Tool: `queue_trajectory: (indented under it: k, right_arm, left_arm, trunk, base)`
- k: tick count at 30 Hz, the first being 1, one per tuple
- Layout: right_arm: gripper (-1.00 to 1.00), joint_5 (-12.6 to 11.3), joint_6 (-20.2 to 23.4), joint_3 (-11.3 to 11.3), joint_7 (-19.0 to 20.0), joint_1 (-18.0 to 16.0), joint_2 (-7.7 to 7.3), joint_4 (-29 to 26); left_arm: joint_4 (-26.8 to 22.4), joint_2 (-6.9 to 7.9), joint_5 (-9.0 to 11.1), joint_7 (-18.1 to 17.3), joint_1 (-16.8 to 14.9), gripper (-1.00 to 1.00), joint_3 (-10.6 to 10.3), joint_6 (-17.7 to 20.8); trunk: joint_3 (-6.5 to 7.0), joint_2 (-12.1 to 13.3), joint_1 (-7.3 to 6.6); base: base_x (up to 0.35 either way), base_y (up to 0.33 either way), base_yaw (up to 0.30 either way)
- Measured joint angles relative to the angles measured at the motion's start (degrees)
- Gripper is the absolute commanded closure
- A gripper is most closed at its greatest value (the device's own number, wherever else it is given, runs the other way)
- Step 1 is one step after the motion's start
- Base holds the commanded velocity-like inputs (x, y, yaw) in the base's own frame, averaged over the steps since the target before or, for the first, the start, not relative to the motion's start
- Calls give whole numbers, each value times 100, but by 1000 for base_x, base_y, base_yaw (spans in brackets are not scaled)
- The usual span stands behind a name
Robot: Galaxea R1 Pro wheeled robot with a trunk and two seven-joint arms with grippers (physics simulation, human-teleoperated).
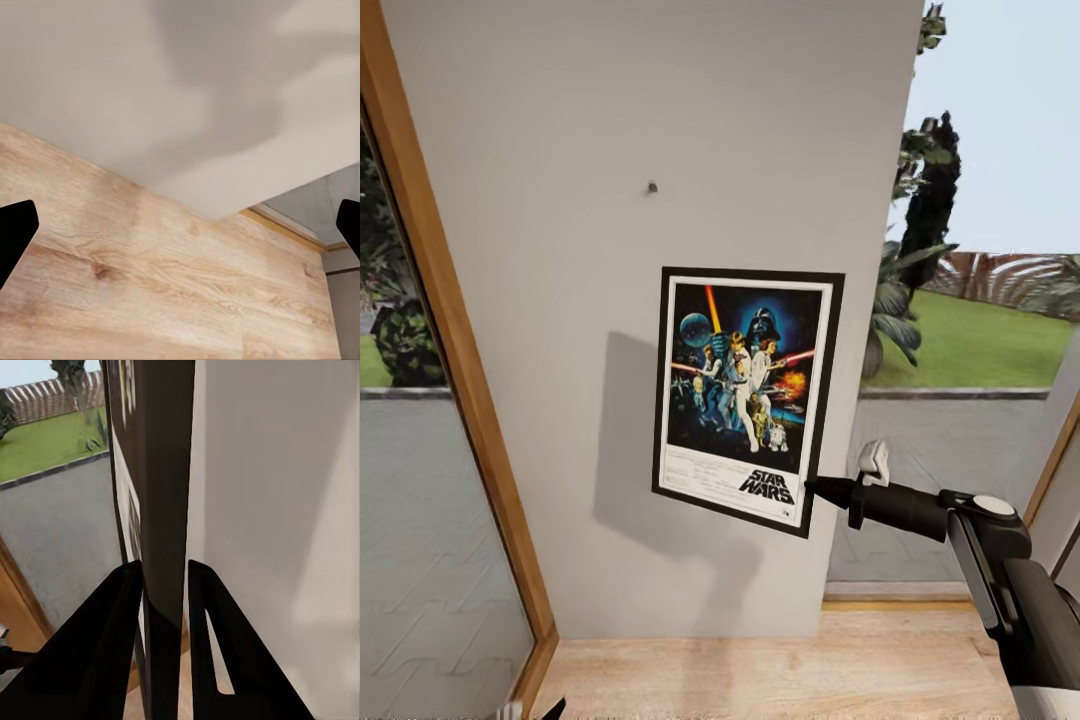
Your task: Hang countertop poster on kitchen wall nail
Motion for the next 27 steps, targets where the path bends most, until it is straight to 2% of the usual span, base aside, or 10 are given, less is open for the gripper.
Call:
queue_trajectory:
  k: [6, 11, 27]
  right_arm:
    - [100, 0, 0, 0, 0, -35, 0, 0]
    - [100, 0, 0, 4, 0, -41, 2, 0]
    - [100, 0, 0, 6, 0, -59, 9, -8]
  left_arm:
    - [0, 0, -1, 52, 0, -100, 0, 0]
    - [0, -8, -7, 236, 0, -100, -8, 1]
    - [0, -9, -7, 255, 0, -100, -9, 1]
  trunk:
    - [-56, 0, 0]
    - [-102, 0, 0]
    - [-250, 0, 0]
  base:
    - [0, 0, 0]
    - [0, 0, 0]
    - [0, 0, 0]
